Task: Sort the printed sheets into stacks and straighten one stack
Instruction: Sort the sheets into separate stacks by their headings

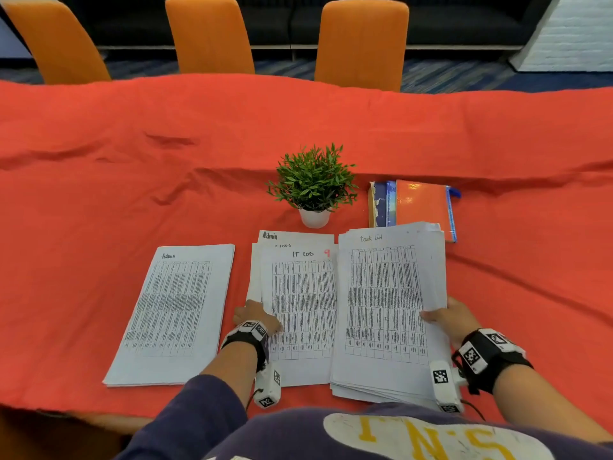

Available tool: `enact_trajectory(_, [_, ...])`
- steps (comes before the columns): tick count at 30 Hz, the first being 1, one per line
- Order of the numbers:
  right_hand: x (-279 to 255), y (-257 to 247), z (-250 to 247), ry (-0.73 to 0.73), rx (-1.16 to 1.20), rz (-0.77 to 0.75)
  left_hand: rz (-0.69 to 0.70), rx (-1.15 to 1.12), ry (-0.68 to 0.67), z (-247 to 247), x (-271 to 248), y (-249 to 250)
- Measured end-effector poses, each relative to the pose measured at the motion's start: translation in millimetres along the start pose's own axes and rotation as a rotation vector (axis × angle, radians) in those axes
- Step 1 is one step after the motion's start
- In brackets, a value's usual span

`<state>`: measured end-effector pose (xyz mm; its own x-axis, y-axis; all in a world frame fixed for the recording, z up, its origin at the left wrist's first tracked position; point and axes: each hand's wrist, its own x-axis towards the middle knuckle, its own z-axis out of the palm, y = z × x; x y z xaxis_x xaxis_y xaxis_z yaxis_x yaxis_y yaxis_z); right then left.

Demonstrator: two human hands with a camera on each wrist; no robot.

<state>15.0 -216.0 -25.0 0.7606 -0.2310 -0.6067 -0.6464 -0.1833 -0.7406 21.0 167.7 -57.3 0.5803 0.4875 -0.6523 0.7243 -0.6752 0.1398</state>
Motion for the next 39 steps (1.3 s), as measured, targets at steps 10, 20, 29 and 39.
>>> enact_trajectory(10, [6.2,-1.6,2.5,0.013,0.029,0.032,0.244,-0.257,0.101,6.8,-15.6,5.4])
enact_trajectory(20, [6.8,-8.0,7.7,0.011,0.045,0.034,0.113,-0.099,0.209,-23.1,-3.5,-1.0])
enact_trajectory(29, [3.1,-9.0,1.1,0.023,0.052,0.021,0.211,-0.307,0.127,-24.2,0.9,1.0])
enact_trajectory(39, [7.8,-9.2,-19.6,0.054,0.073,0.008,0.354,-0.422,0.169,-69.3,-27.5,-3.2])
